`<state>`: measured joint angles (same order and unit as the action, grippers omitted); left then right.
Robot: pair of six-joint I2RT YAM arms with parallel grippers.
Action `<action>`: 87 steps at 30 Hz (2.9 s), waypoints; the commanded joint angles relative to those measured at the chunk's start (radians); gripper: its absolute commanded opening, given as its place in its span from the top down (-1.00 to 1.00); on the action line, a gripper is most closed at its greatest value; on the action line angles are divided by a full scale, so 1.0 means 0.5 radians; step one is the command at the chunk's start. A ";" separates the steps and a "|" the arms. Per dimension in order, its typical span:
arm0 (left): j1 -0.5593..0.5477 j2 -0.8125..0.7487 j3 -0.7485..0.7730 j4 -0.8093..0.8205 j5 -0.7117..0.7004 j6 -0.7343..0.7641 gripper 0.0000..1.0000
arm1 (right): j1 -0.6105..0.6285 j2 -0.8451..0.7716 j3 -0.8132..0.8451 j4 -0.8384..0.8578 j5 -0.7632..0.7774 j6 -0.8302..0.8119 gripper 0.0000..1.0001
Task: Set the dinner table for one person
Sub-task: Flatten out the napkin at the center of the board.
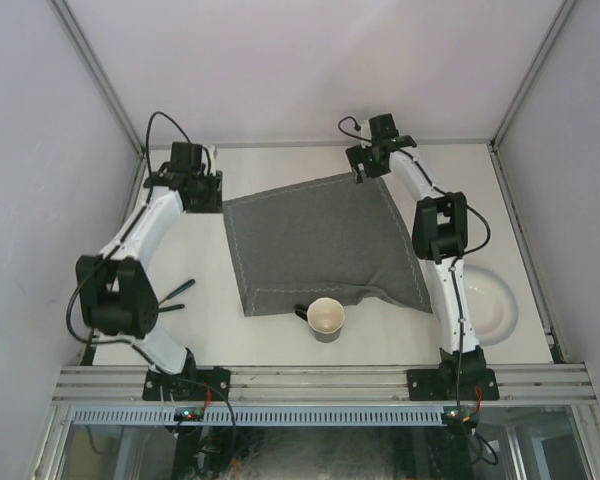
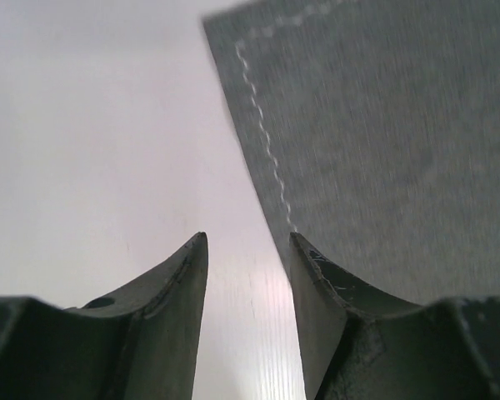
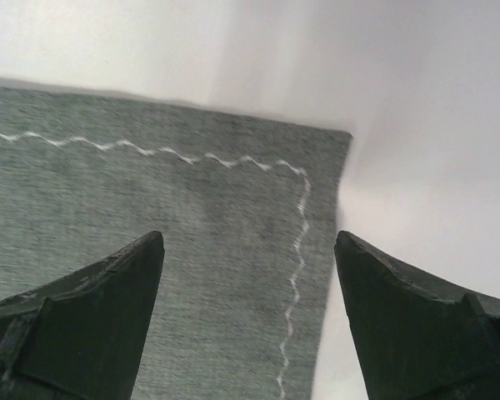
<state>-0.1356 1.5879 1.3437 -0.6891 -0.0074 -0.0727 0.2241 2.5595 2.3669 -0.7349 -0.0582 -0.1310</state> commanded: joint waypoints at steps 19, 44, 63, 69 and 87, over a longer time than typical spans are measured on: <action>0.295 1.276 1.319 -0.347 0.084 -0.536 0.07 | -0.375 -1.275 -1.001 -0.027 -0.230 -0.073 -0.60; 0.382 1.579 1.450 -0.302 0.678 -0.629 0.10 | -1.178 -2.800 -1.924 -0.487 -0.643 -0.260 -0.62; 0.380 1.666 1.562 -0.233 0.726 -0.630 0.99 | -1.264 -2.889 -1.963 -0.546 -0.636 -0.268 -0.62; 0.377 1.752 1.860 -0.199 0.702 -0.625 0.99 | -1.269 -2.889 -1.993 -0.534 -0.645 -0.256 -0.62; 0.352 1.988 2.258 0.084 0.794 -0.655 -0.05 | -1.266 -2.829 -1.998 -0.502 -0.620 -0.195 -0.62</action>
<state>0.0448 2.5950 2.4165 -0.7055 0.3470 -0.3893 -0.4057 1.1381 1.3655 -1.0157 -0.3679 -0.2474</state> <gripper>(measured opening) 0.311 0.808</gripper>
